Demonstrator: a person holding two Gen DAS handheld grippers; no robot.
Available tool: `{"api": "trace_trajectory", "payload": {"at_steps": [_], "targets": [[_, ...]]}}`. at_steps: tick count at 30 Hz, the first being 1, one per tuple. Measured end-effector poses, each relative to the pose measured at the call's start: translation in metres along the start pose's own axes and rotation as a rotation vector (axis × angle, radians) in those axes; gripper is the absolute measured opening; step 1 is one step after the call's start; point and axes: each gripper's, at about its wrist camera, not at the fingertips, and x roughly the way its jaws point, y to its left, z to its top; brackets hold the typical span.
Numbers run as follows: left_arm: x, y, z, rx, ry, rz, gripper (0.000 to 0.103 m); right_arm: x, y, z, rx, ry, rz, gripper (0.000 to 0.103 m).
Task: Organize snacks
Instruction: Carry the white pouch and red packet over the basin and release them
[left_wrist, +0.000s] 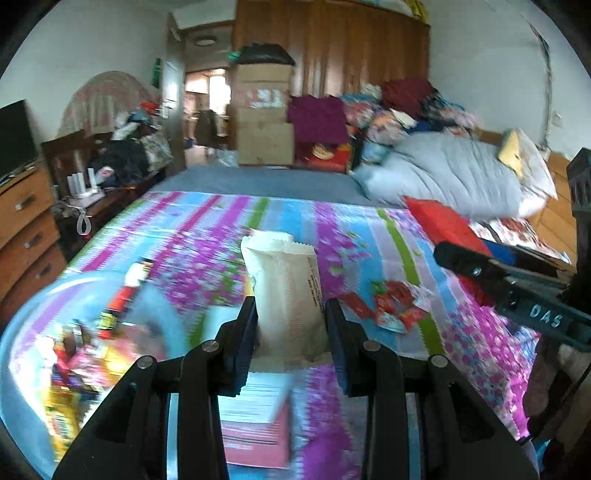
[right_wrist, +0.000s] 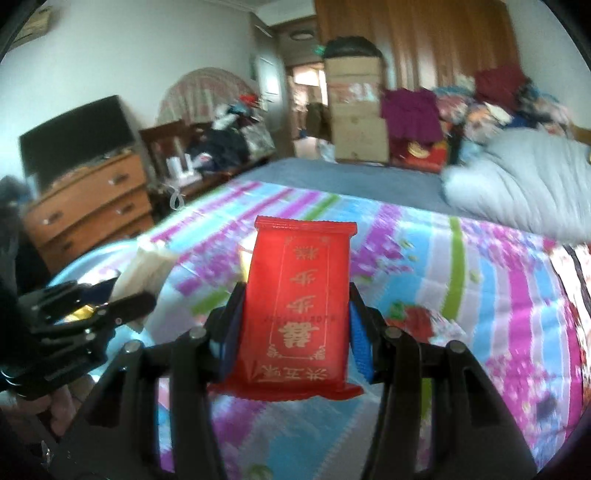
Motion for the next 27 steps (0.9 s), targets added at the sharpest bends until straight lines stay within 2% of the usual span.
{"api": "trace_trajectory", "payload": {"at_steps": [7,16,20,27], "targets": [[-0.03,0.087,0.01,-0.113,-0.031,0.135,0.037,0.022,0.064,0.037,-0.038,-0.011,0.176,0.051],[-0.051,0.185,-0.008,-0.243,0.002,0.29,0.037,0.054,0.142,0.052,-0.093,0.034,0.332,0.051],[-0.053,0.211,-0.017,-0.281,0.017,0.328,0.037,0.063,0.175,0.05,-0.134,0.065,0.369,0.051],[-0.063,0.227,-0.028,-0.309,0.021,0.337,0.037,0.074,0.209,0.041,-0.196,0.109,0.399,0.051]]}}
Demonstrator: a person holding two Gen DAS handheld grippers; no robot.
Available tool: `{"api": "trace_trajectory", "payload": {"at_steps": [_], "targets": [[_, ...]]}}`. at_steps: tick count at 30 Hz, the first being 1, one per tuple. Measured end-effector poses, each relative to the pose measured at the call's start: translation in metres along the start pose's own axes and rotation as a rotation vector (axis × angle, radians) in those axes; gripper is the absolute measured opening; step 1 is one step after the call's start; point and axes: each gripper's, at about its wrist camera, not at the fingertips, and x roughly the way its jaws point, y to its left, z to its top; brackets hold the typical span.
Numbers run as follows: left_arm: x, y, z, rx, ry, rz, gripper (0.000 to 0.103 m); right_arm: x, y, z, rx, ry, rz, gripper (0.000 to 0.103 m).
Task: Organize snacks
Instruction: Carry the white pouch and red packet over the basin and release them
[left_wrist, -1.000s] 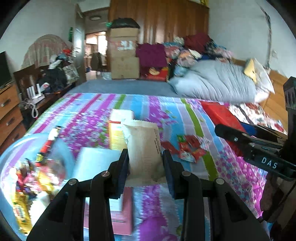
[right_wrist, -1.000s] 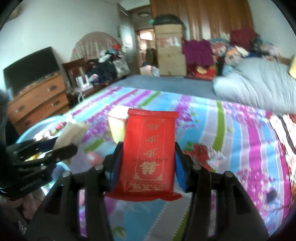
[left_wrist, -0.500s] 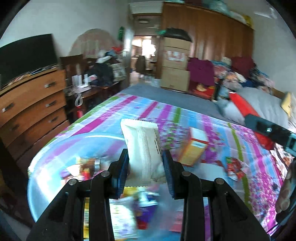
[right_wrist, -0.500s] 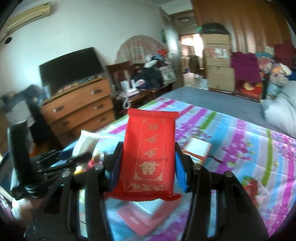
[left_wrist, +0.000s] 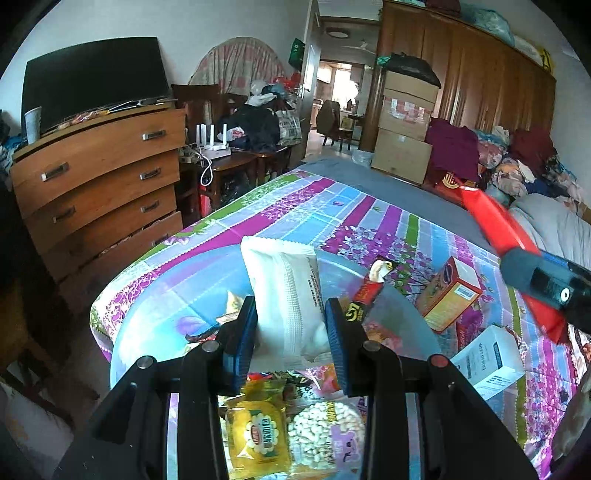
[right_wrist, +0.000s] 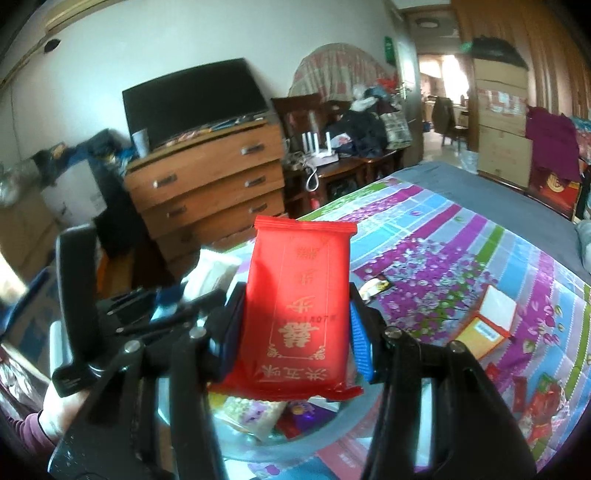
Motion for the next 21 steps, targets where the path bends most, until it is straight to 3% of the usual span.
{"api": "trace_trajectory", "payload": {"at_steps": [21], "targets": [[0.01,0.011,-0.001,-0.031,0.012,-0.018,0.037,0.02,0.008,0.002,0.005,0.035,-0.016,0.051]]}}
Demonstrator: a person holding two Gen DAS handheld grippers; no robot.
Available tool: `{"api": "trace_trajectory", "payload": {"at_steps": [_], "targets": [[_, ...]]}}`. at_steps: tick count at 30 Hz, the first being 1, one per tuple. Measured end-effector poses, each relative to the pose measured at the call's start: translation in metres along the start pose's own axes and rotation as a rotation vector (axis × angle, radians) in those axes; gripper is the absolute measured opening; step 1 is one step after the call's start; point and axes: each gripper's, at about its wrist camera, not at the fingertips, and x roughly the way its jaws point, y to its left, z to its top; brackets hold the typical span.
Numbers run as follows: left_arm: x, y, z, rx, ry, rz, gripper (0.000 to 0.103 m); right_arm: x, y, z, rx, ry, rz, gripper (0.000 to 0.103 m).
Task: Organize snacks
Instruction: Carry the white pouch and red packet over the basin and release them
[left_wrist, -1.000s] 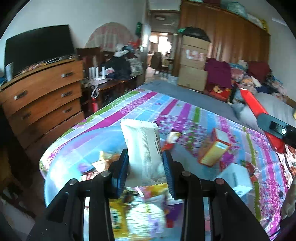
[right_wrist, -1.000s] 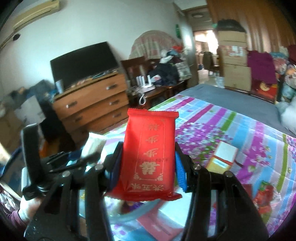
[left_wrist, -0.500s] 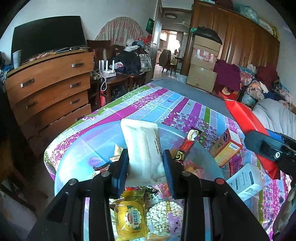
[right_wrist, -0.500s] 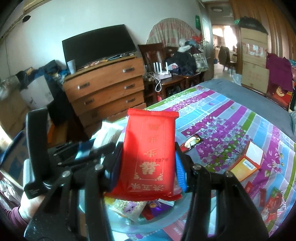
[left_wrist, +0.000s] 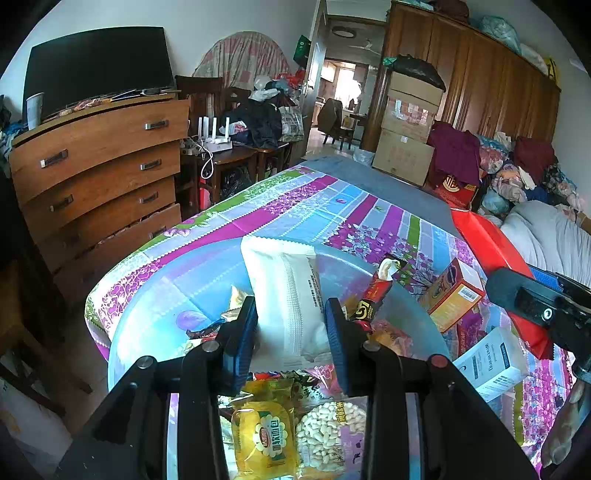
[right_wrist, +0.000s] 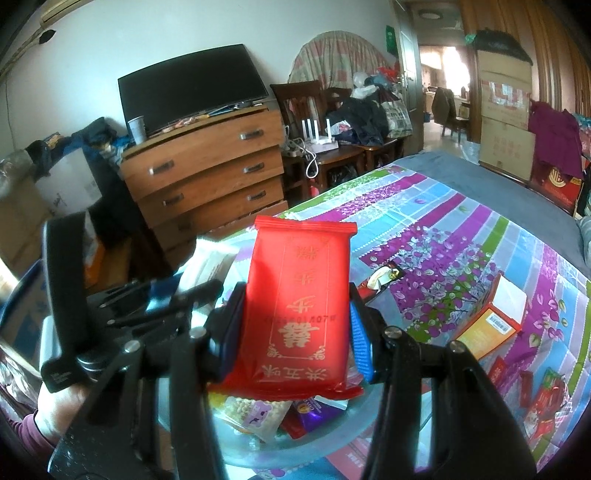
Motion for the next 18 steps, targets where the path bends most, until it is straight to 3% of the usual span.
{"api": "trace_trajectory", "payload": {"at_steps": [18], "targets": [[0.006,-0.001,-0.008,0.003,0.014,-0.014,0.037,0.014,0.005,-0.009,0.021,0.02,-0.004,0.051]]}}
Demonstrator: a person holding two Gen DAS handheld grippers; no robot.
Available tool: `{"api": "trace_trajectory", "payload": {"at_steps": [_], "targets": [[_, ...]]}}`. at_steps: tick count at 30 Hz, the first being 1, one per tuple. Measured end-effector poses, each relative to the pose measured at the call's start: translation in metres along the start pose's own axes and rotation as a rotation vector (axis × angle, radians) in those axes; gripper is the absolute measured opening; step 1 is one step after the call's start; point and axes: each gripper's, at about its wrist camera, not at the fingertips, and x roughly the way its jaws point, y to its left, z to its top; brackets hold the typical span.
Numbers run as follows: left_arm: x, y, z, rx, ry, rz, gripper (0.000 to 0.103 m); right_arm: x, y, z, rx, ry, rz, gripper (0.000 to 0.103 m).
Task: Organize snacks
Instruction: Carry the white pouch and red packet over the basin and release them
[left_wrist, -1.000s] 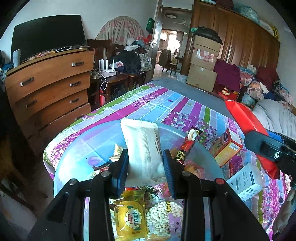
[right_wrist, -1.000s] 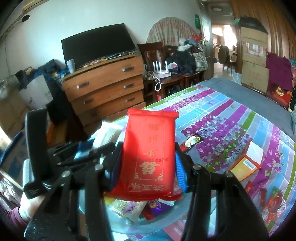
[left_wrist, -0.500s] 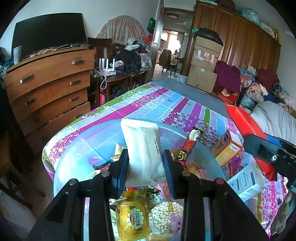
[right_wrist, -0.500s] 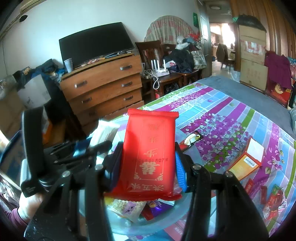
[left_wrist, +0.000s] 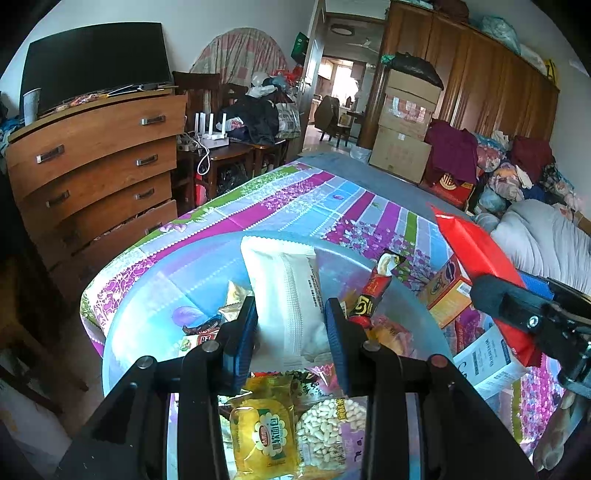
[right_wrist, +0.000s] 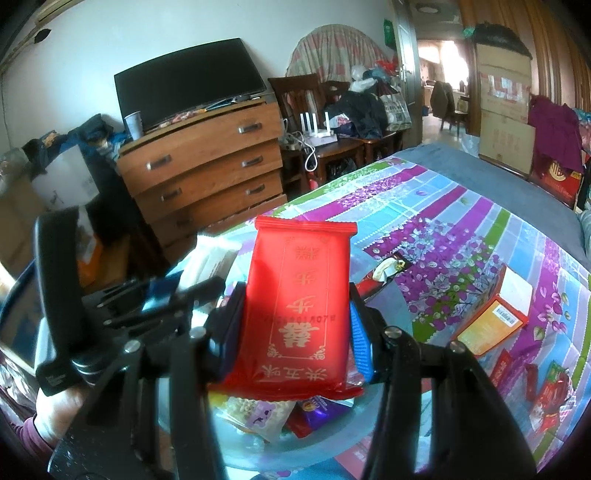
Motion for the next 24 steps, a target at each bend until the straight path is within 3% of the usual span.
{"api": "trace_trajectory", "payload": {"at_steps": [24], "targets": [[0.0055,-0.0069,0.0049,0.008,0.011,-0.018,0.037,0.0057,0.0017,0.0045,0.015,0.007,0.014,0.051]]}}
